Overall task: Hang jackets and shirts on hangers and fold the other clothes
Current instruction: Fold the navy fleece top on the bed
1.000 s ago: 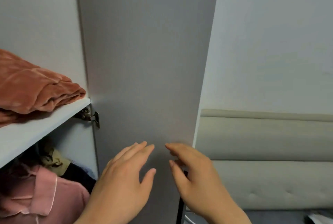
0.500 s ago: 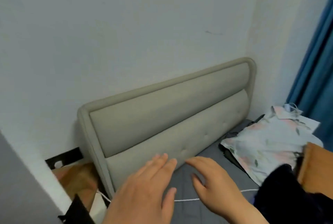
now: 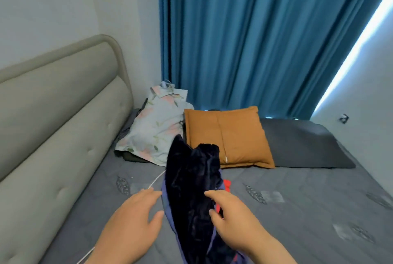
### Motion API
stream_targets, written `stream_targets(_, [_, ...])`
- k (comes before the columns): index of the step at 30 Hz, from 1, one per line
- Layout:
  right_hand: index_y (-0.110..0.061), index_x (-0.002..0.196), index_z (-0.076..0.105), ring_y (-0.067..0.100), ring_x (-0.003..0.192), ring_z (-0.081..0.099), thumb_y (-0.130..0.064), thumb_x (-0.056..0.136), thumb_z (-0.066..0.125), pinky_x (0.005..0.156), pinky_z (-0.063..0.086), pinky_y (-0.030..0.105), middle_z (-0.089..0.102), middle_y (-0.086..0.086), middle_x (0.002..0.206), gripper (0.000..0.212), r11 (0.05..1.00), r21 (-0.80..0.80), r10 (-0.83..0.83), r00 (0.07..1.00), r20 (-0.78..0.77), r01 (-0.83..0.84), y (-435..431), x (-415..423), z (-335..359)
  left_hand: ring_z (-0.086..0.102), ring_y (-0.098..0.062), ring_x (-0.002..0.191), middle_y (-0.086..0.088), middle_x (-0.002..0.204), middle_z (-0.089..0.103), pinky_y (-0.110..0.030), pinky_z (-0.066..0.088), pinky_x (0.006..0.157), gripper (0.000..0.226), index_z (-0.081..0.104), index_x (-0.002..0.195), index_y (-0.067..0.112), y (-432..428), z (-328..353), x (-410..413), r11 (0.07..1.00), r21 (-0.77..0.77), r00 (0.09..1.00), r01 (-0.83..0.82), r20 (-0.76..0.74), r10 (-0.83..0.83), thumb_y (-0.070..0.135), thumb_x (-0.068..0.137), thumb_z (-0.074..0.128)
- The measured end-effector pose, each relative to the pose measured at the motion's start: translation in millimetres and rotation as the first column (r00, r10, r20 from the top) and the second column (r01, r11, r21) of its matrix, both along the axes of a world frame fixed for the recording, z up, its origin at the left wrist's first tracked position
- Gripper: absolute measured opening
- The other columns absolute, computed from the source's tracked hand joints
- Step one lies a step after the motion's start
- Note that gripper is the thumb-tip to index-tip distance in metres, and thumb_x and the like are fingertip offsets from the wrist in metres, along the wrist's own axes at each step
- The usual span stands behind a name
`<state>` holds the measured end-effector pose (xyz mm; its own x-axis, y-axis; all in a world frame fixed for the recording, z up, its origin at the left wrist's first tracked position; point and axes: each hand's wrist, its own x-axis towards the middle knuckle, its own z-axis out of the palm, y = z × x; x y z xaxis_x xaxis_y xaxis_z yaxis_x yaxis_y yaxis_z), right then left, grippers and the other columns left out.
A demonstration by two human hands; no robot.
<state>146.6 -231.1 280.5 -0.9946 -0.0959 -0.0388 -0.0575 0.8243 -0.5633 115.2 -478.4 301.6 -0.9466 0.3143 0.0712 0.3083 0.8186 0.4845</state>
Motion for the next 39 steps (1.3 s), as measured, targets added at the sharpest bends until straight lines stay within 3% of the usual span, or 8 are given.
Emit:
stream_targets(9, [-0.037,0.141,0.042,-0.005,0.119,0.043,-0.027,0.096,0.05,0.101,0.036,0.014,0.045,-0.025,0.134,0.046,0.928,-0.096,-0.346,0.928,0.142,0.36,68,52,-42,0.031,0.001,0.137,0.021,0.15,0.034,-0.021,0.031,0.11,0.047,0.039,0.143,0.037,56,-55,-31,0.986,0.029,0.957,0.162,0.24,-0.164,0.041,0.097,0.048])
stream_targets(12, [-0.035,0.14,0.043,-0.002,0.118,0.046,-0.025,0.096,0.05,0.098,0.034,0.012,0.045,-0.024,0.124,0.045,0.906,-0.114,-0.378,0.901,0.213,0.407,78,53,-70,0.037,-0.001,0.134,0.02,0.147,0.039,-0.022,0.032,0.109,0.046,0.042,0.141,0.034,73,-83,-41,0.983,0.028,0.928,0.182,0.327,-0.181,0.038,0.097,0.05])
stream_targets(20, [-0.03,0.14,0.046,0.003,0.117,0.051,-0.026,0.094,0.052,0.102,0.039,0.02,0.054,-0.014,0.13,0.047,0.899,-0.101,-0.351,0.839,0.415,0.426,78,20,-185,0.04,-0.006,0.134,0.013,0.147,0.042,-0.02,0.031,0.108,0.047,0.043,0.143,0.026,99,-188,-82,0.975,-0.026,0.847,0.219,0.501,-0.177,0.035,0.098,0.051])
stream_targets(23, [-0.029,0.138,0.048,0.002,0.114,0.052,-0.025,0.093,0.056,0.098,0.038,0.015,0.054,-0.013,0.13,0.045,0.872,-0.159,-0.344,0.812,0.471,0.462,65,-10,-245,0.042,-0.011,0.134,0.007,0.145,0.045,-0.023,0.032,0.108,0.048,0.046,0.141,0.023,104,-252,-107,0.99,0.024,0.812,0.136,0.57,-0.126,0.032,0.095,0.057])
stream_targets(30, [-0.024,0.136,0.051,0.006,0.123,0.05,-0.023,0.09,0.066,0.103,0.037,0.019,0.055,-0.009,0.132,0.048,0.666,-0.318,-0.418,0.691,0.59,0.675,40,-97,-401,0.047,-0.021,0.13,-0.006,0.142,0.049,-0.033,0.039,0.106,0.066,0.041,0.143,0.01,124,-415,-183,0.959,0.129,0.718,-0.254,0.689,0.098,0.028,0.087,0.07])
stream_targets(36, [-0.025,0.153,0.019,0.013,0.141,0.031,-0.047,0.077,0.075,0.115,0.03,0.03,0.029,-0.005,0.153,0.097,0.633,-0.218,-0.528,0.621,0.579,0.742,21,-154,-486,0.054,-0.022,0.121,0.0,0.135,0.053,-0.037,0.044,0.105,0.086,0.033,0.144,0.014,135,-504,-230,0.835,0.194,0.647,-0.515,0.727,0.23,0.031,0.074,0.079])
stream_targets(38, [-0.029,0.149,0.029,0.013,0.129,0.048,-0.051,0.071,0.077,0.107,0.039,0.029,0.046,-0.006,0.138,0.095,0.566,-0.254,-0.562,0.593,0.577,0.784,20,-168,-496,0.059,-0.02,0.113,-0.001,0.126,0.06,-0.036,0.047,0.1,0.07,0.044,0.133,0.015,135,-522,-239,0.824,0.189,0.655,-0.534,0.709,0.262,0.026,0.072,0.079])
stream_targets(39, [-0.03,0.14,0.043,0.011,0.115,0.058,-0.047,0.072,0.078,0.1,0.045,0.026,0.057,-0.006,0.125,0.079,0.528,-0.304,-0.568,0.596,0.568,0.793,21,-173,-499,0.061,-0.02,0.106,0.0,0.117,0.063,-0.033,0.048,0.095,0.051,0.052,0.121,0.016,135,-526,-240,0.819,0.19,0.65,-0.542,0.712,0.265,0.02,0.076,0.076])
